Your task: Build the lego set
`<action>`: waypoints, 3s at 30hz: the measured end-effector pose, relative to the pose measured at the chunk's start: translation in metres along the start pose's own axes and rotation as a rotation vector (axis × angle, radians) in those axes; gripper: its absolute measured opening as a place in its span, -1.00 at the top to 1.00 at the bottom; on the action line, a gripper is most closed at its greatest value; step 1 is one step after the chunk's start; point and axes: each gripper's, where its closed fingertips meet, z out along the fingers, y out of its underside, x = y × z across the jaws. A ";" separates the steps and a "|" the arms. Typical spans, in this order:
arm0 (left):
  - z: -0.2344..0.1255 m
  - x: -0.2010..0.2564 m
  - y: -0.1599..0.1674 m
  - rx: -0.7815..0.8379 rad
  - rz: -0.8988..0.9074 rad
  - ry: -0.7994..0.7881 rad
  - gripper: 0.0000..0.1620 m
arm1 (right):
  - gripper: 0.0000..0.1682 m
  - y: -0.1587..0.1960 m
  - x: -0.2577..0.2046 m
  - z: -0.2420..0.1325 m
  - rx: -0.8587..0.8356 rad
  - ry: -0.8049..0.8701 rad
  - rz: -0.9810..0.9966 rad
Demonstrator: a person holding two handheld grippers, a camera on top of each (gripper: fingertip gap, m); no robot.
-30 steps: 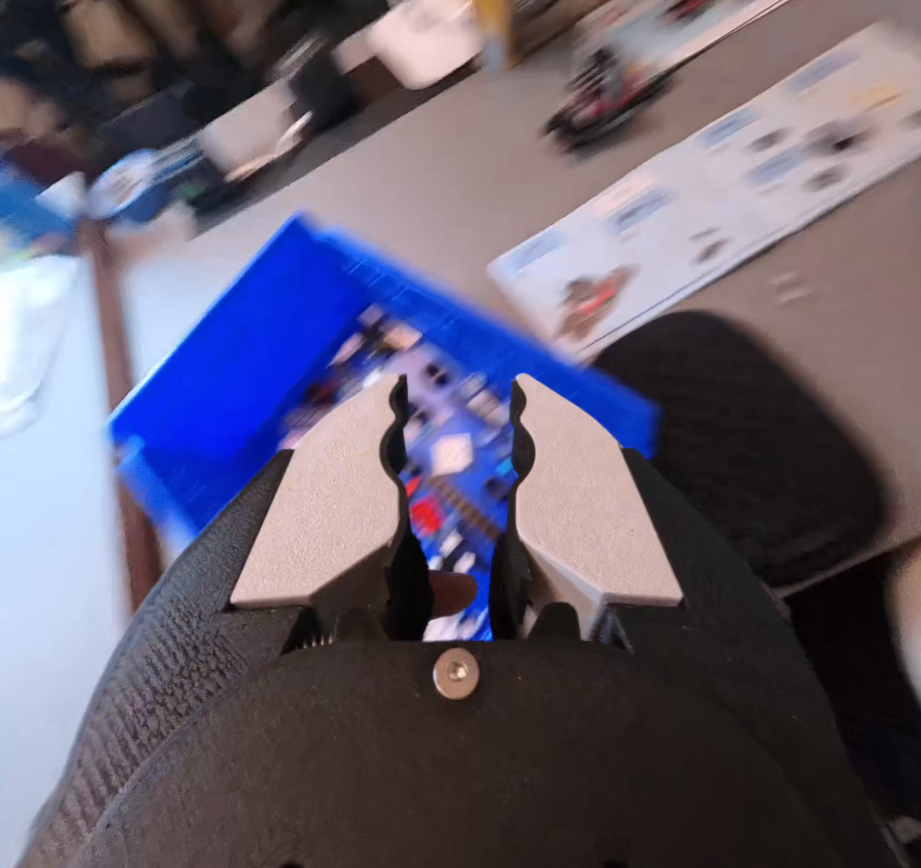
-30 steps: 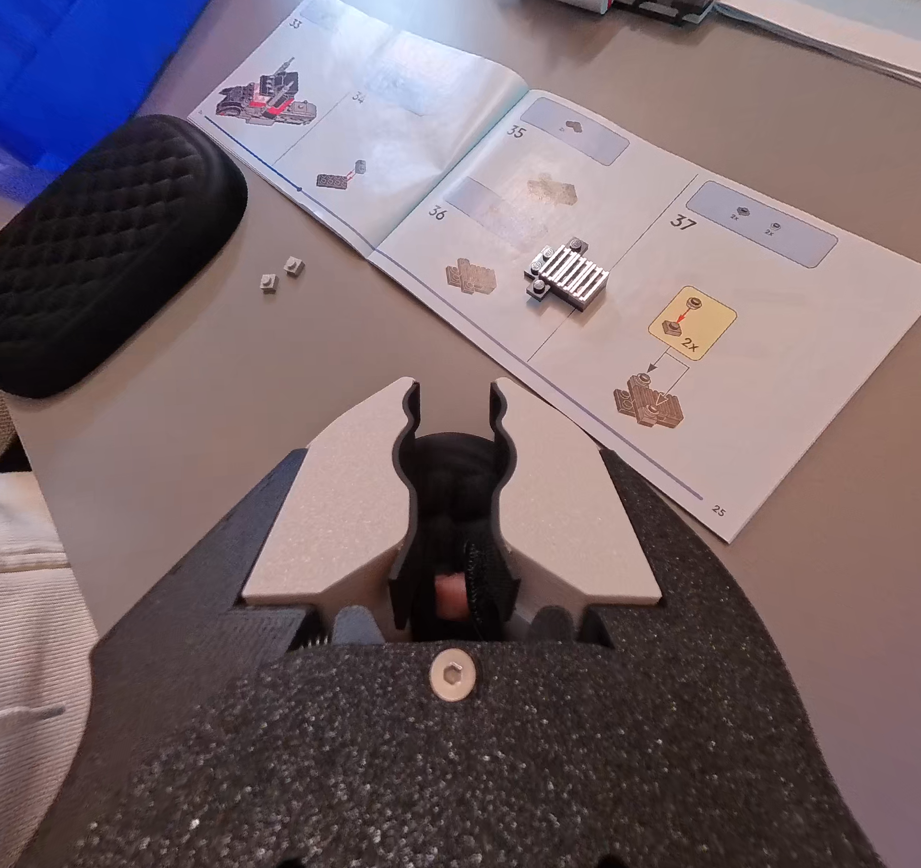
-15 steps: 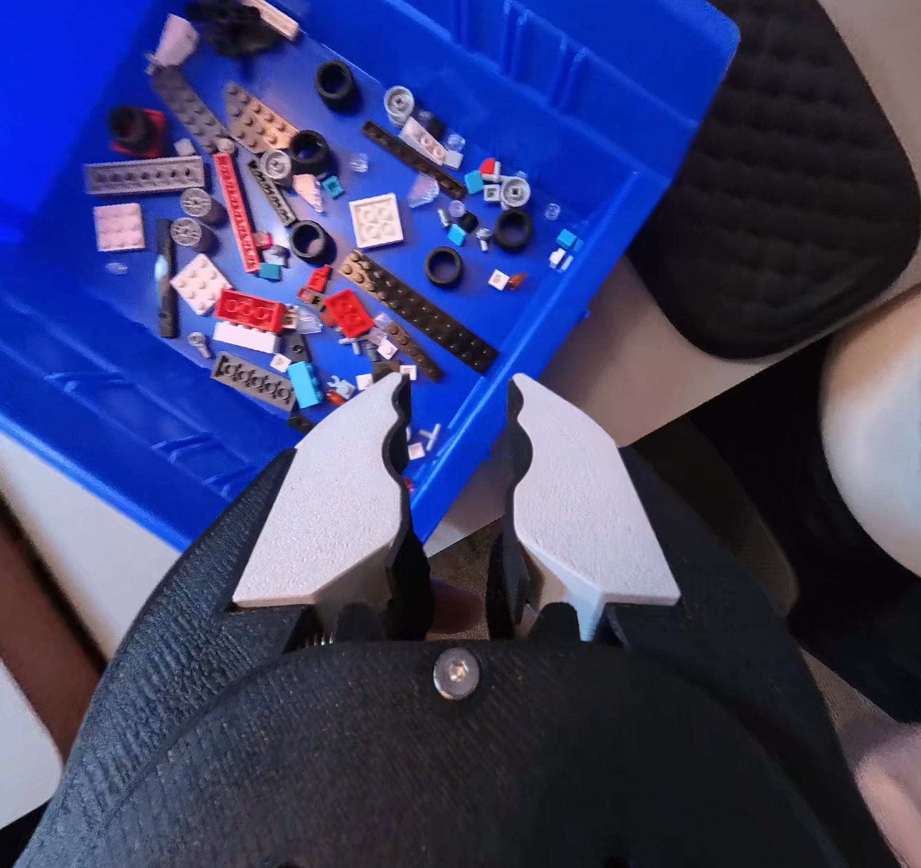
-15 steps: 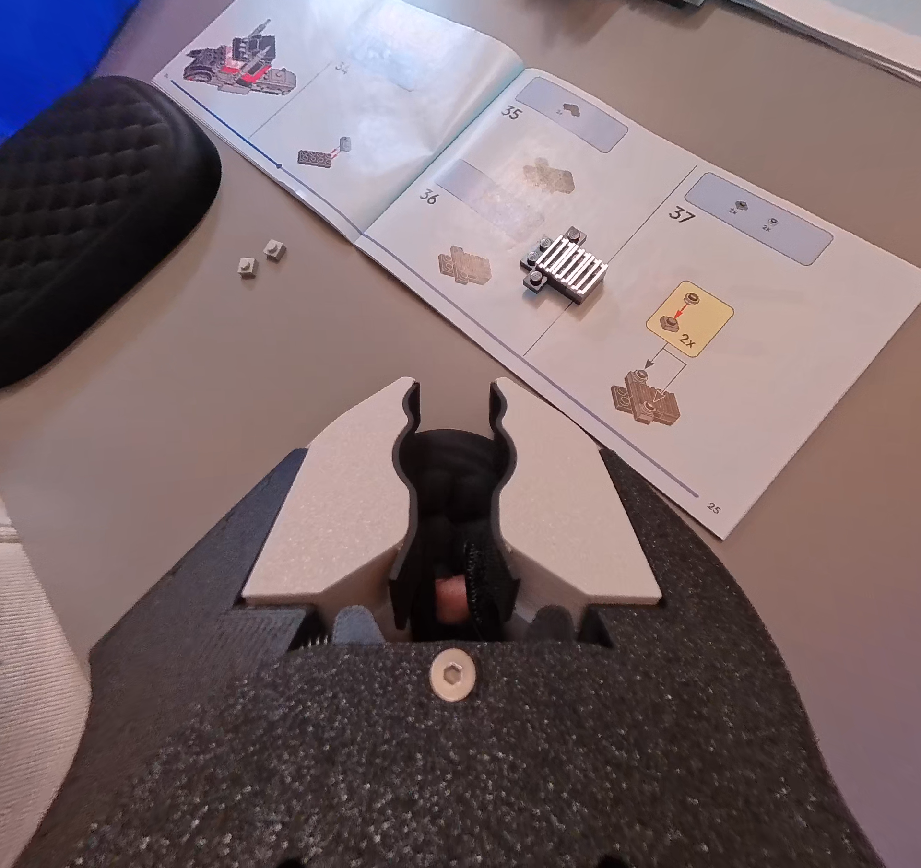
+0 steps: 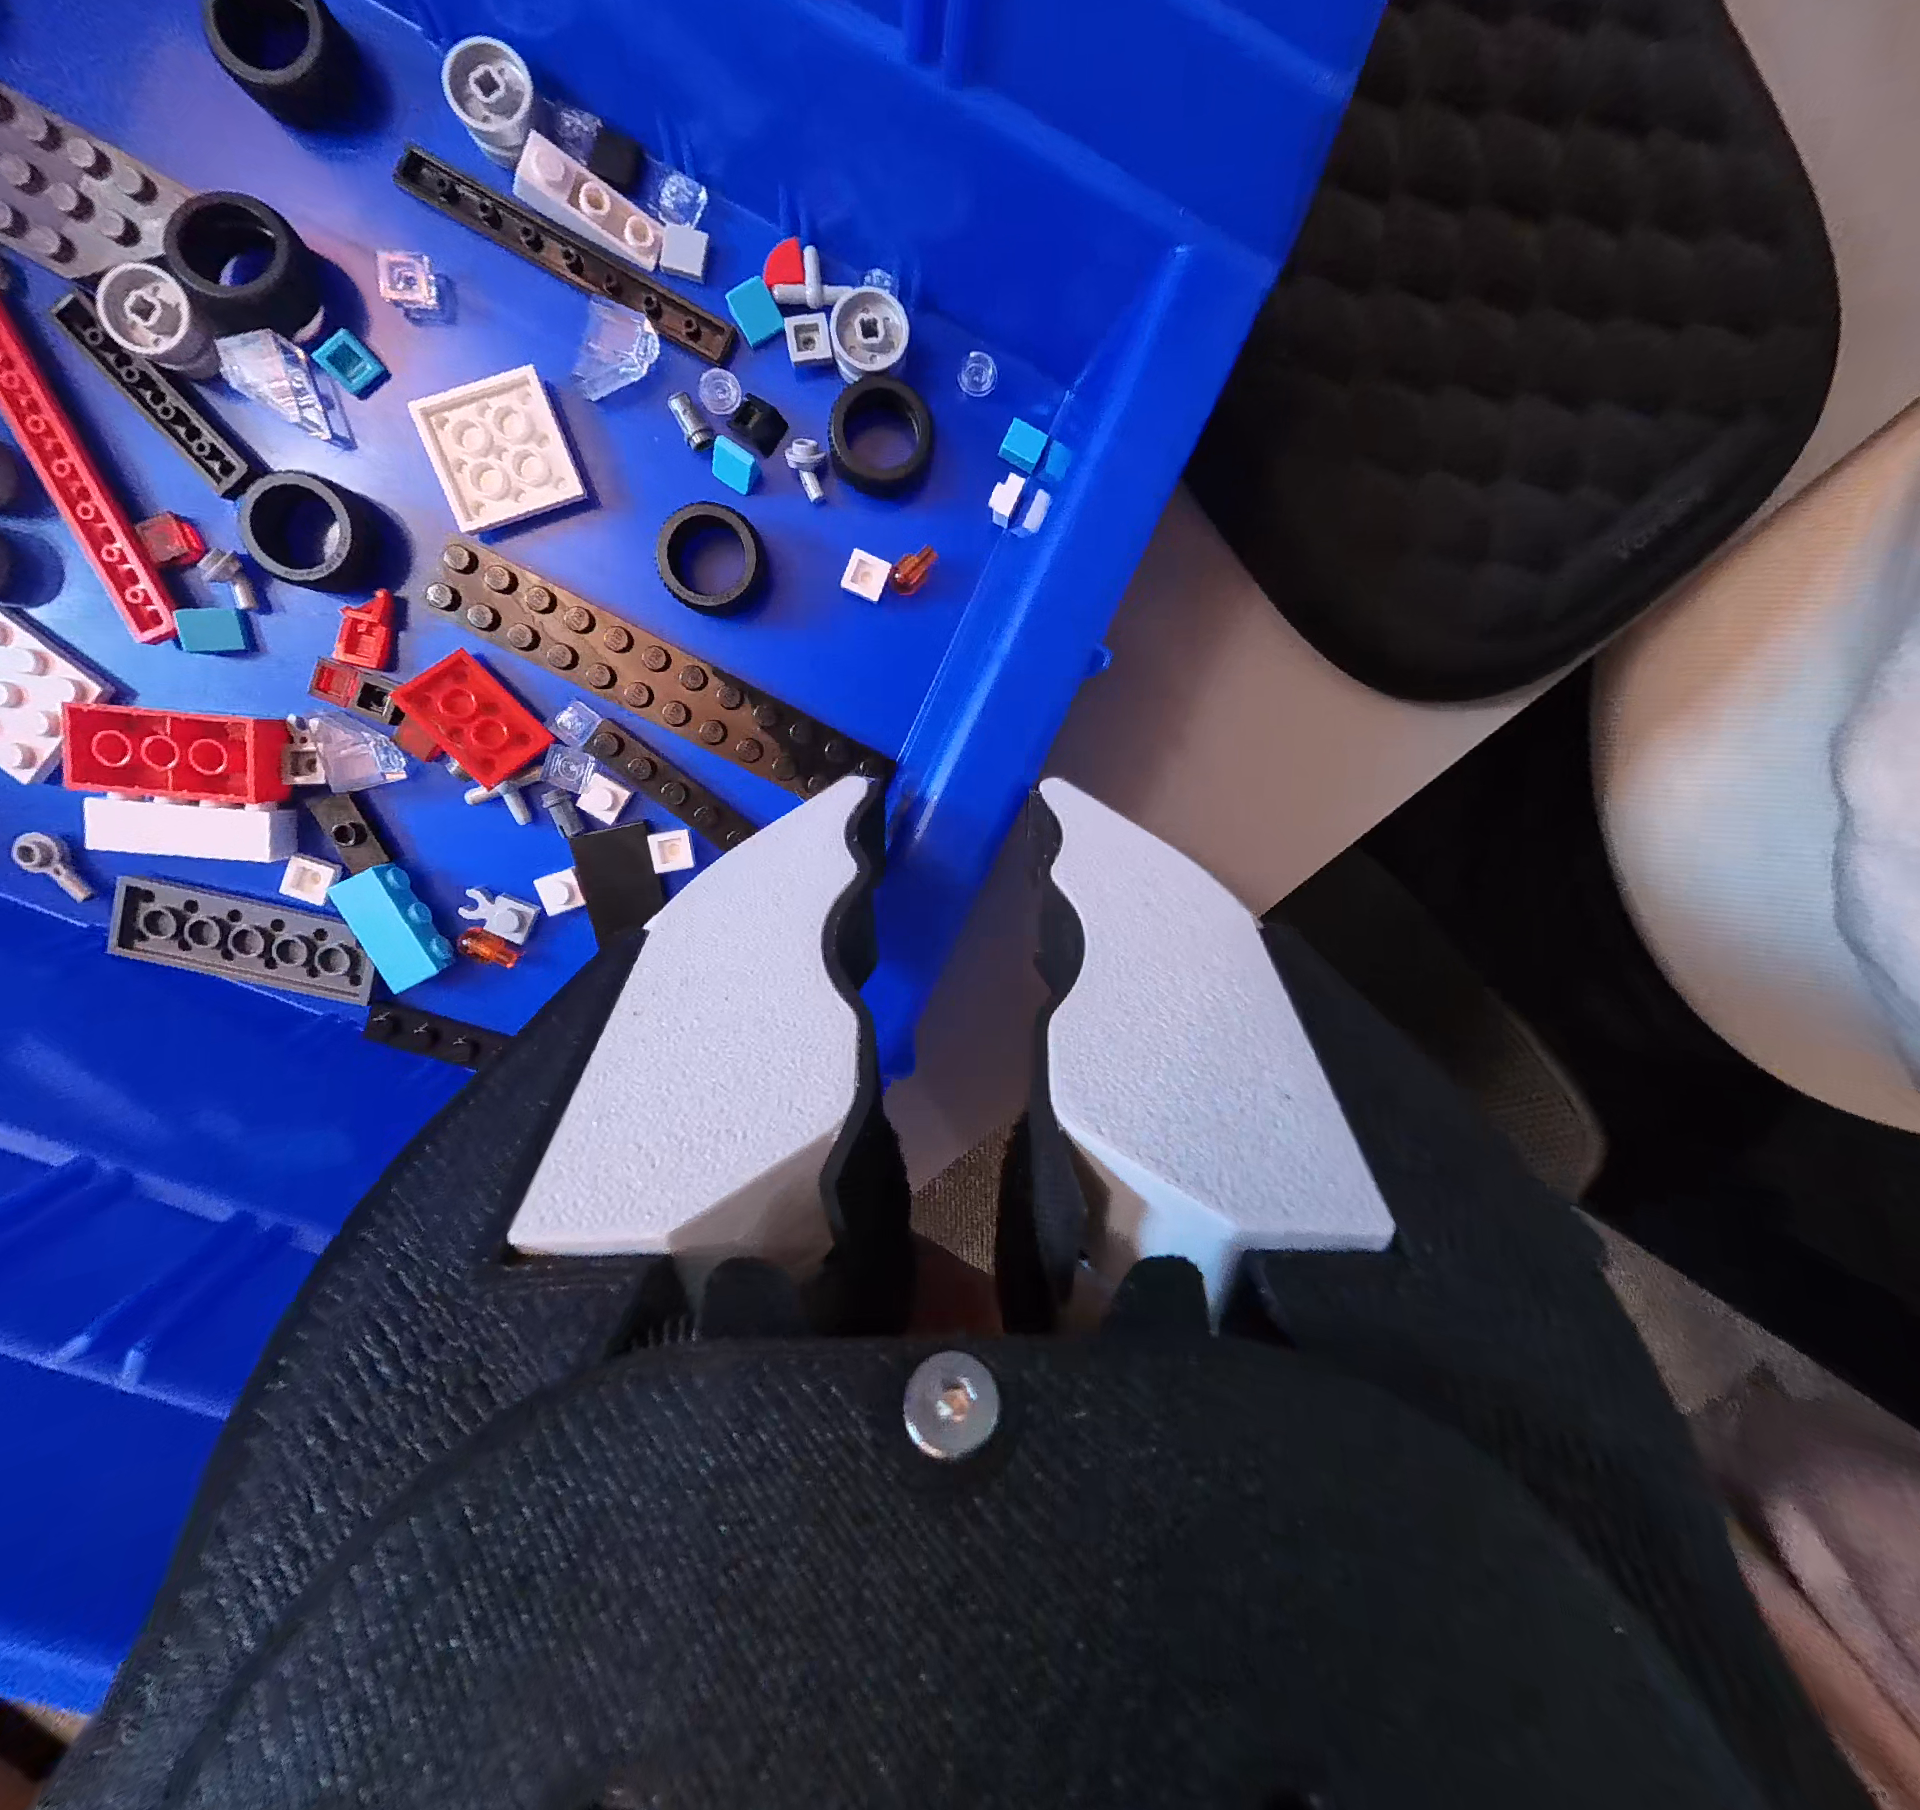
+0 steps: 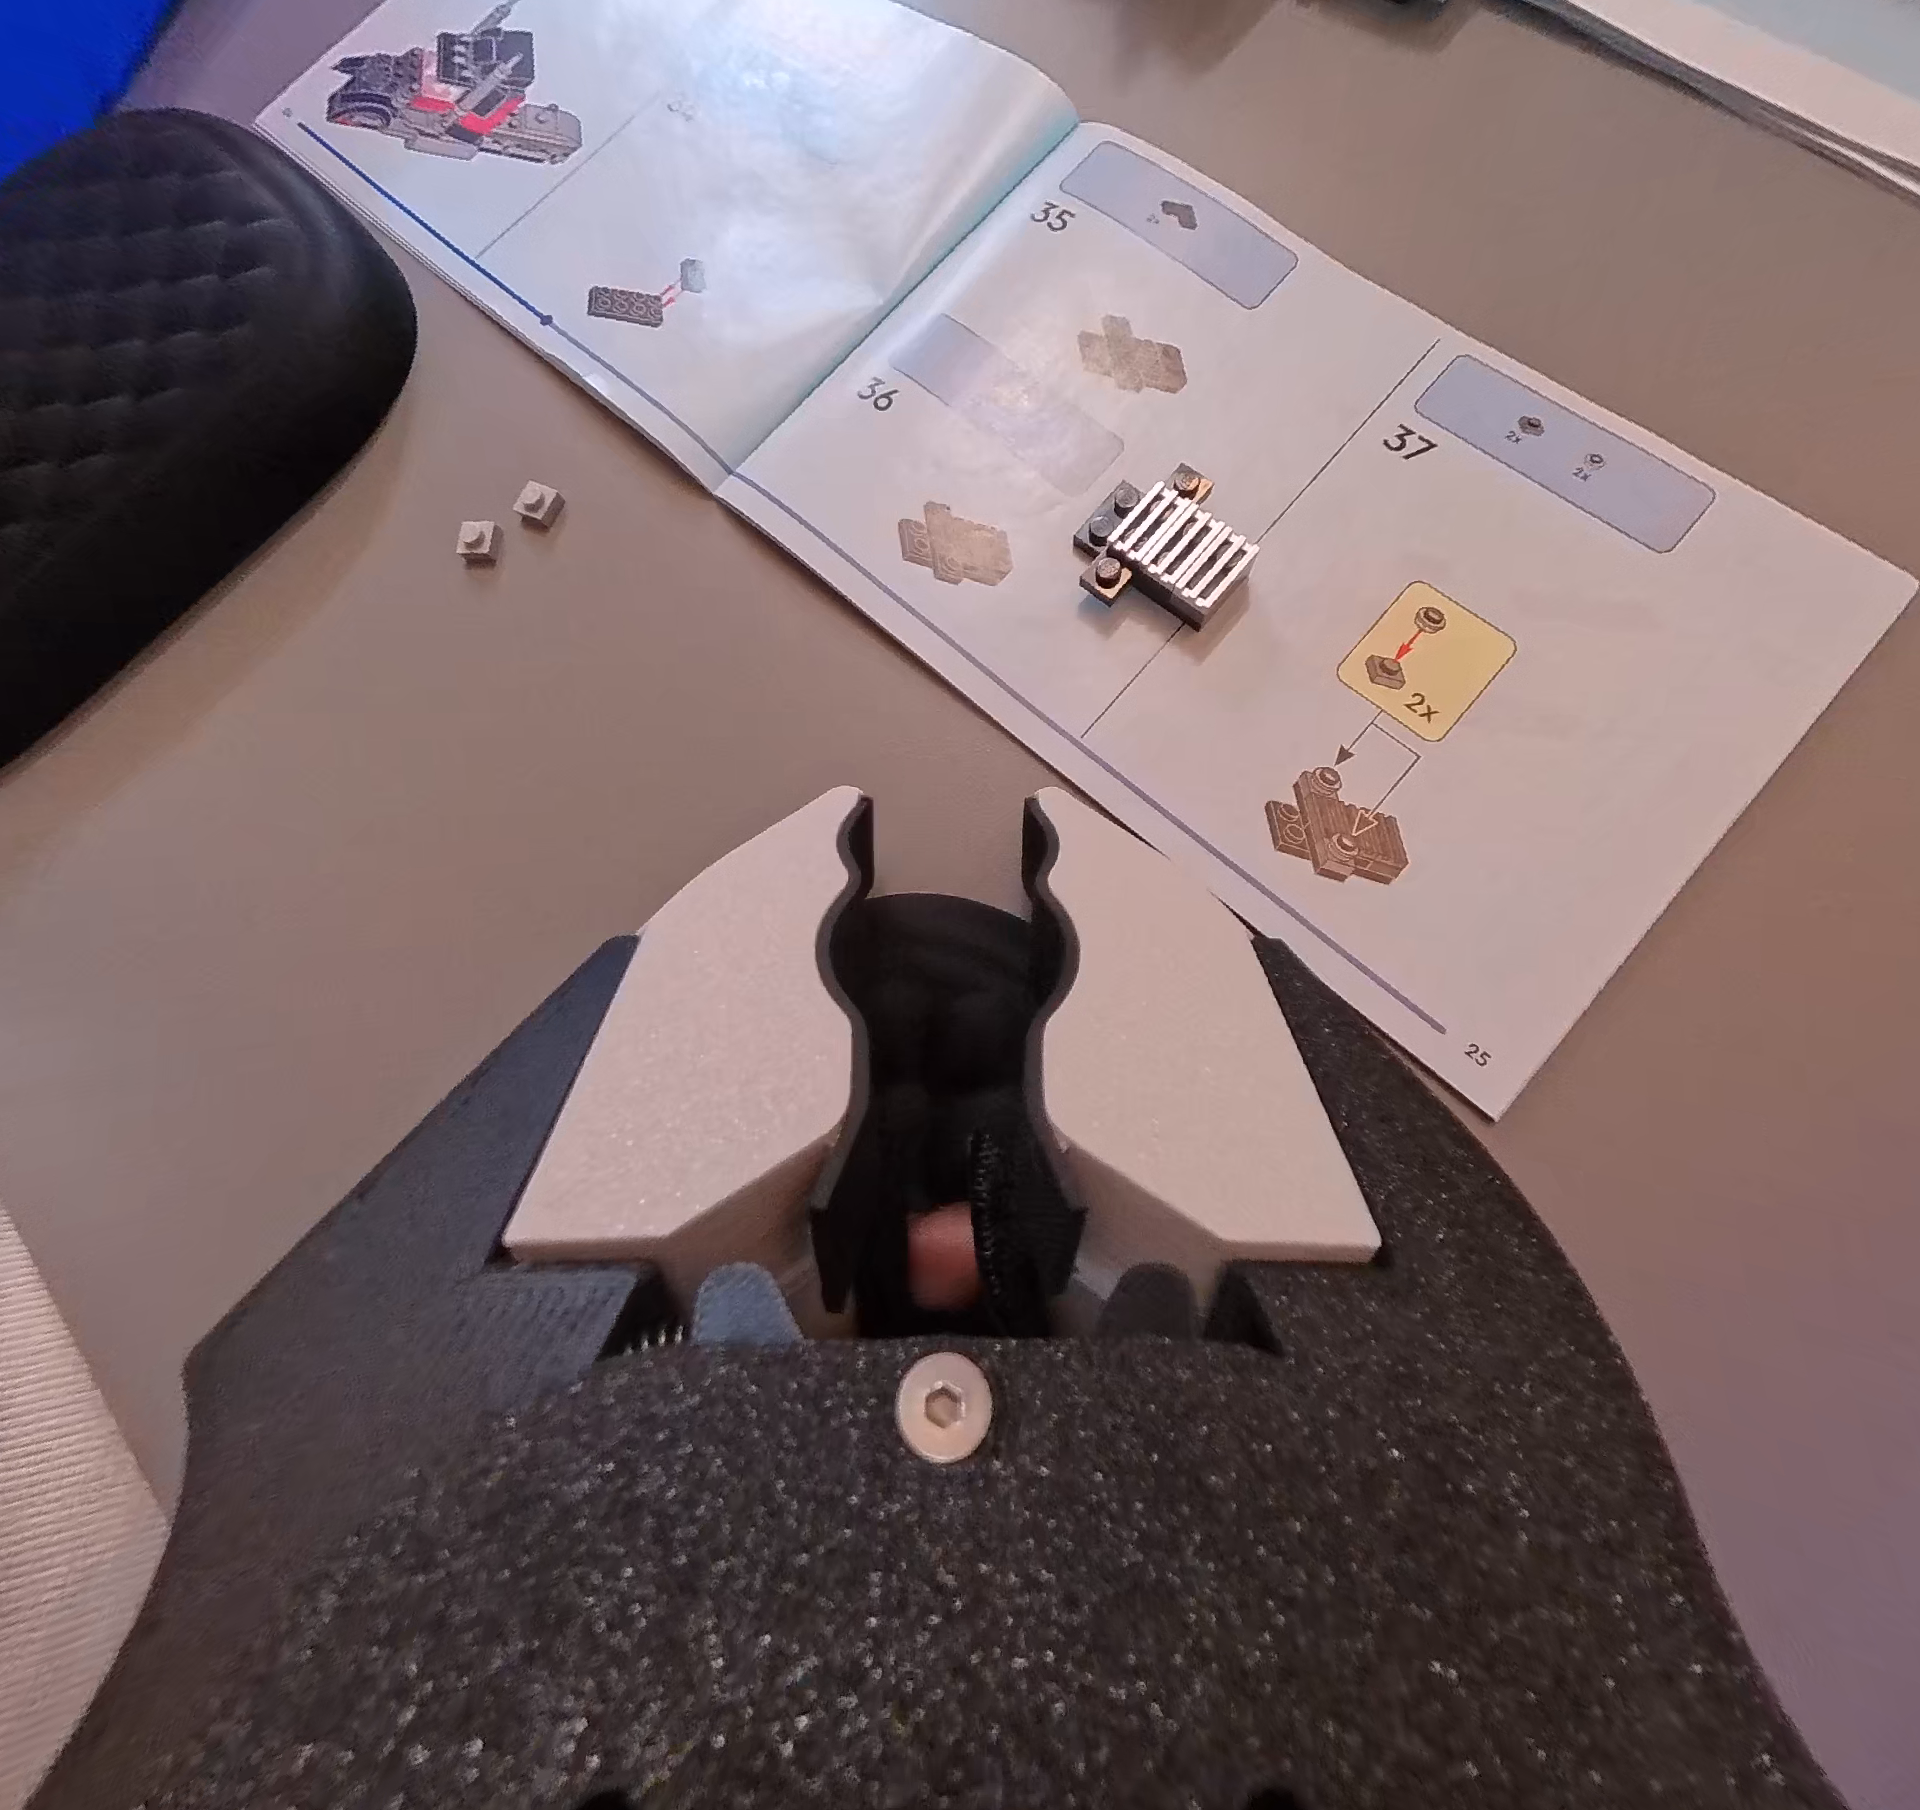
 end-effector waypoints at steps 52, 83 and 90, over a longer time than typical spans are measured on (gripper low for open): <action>-0.024 -0.044 -0.044 0.014 -0.085 -0.207 0.54 | 0.62 -0.002 -0.004 -0.002 0.039 -0.060 0.027; 0.019 -0.064 -0.058 0.060 -0.048 -0.125 0.71 | 0.63 -0.003 -0.005 -0.003 0.036 -0.093 0.061; 0.004 -0.031 -0.049 0.127 0.067 -0.041 0.60 | 0.65 -0.002 -0.004 -0.002 0.022 -0.087 0.067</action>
